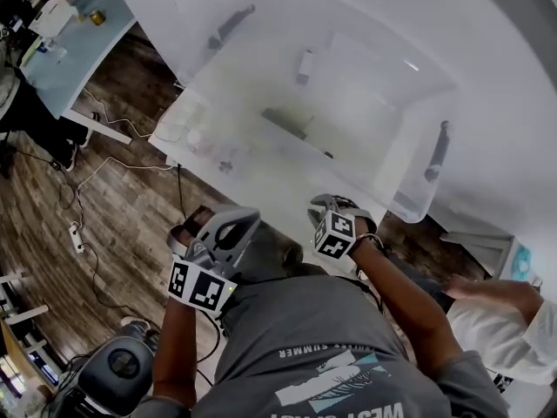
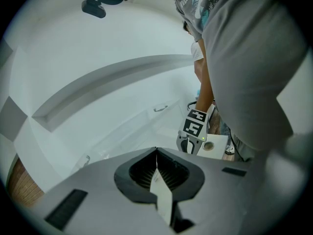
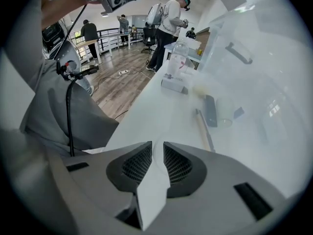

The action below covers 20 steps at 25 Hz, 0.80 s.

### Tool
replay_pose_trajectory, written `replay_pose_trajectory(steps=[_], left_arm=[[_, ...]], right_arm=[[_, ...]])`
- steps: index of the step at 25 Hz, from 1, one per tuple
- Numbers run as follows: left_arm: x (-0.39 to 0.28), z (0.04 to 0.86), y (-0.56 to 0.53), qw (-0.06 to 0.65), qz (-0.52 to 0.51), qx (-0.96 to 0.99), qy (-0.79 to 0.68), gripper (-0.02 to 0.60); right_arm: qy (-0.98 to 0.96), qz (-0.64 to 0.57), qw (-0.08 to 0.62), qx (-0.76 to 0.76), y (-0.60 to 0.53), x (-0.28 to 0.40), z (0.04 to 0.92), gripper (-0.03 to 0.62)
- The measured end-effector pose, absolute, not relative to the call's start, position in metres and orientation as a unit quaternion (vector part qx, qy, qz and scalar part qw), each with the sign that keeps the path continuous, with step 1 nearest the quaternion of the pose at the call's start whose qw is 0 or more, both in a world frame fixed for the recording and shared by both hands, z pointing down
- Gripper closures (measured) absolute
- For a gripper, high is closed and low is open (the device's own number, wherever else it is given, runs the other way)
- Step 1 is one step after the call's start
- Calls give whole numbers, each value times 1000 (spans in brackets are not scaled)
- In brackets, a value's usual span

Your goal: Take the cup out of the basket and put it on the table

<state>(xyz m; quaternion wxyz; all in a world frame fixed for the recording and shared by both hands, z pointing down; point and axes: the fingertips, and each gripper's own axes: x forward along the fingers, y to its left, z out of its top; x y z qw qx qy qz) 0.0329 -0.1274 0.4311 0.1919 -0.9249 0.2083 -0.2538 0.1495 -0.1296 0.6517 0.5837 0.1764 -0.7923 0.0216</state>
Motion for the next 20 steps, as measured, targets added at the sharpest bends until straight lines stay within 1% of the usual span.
replay_pose_trajectory(steps=[4, 6, 9, 10, 11, 16, 20], left_arm=[[29, 432, -129, 190, -258, -924, 209, 572], [31, 429, -130, 191, -258, -924, 208, 572], [36, 420, -133, 190, -246, -928, 207, 572], [38, 416, -134, 189, -240, -929, 208, 572], [39, 412, -135, 188, -234, -931, 209, 572], [50, 394, -141, 193, -210, -935, 212, 572], [56, 378, -142, 202, -201, -934, 215, 572]], right_arm=[[-806, 16, 563, 181, -129, 138, 633, 511], [-818, 7, 541, 195, -131, 134, 611, 511], [-847, -10, 481, 228, -135, 128, 561, 521], [-857, -16, 456, 238, -135, 126, 542, 573], [-866, -23, 434, 248, -136, 125, 523, 582], [-888, -51, 342, 304, -145, 132, 435, 583], [-888, -101, 299, 335, -156, 145, 375, 583]])
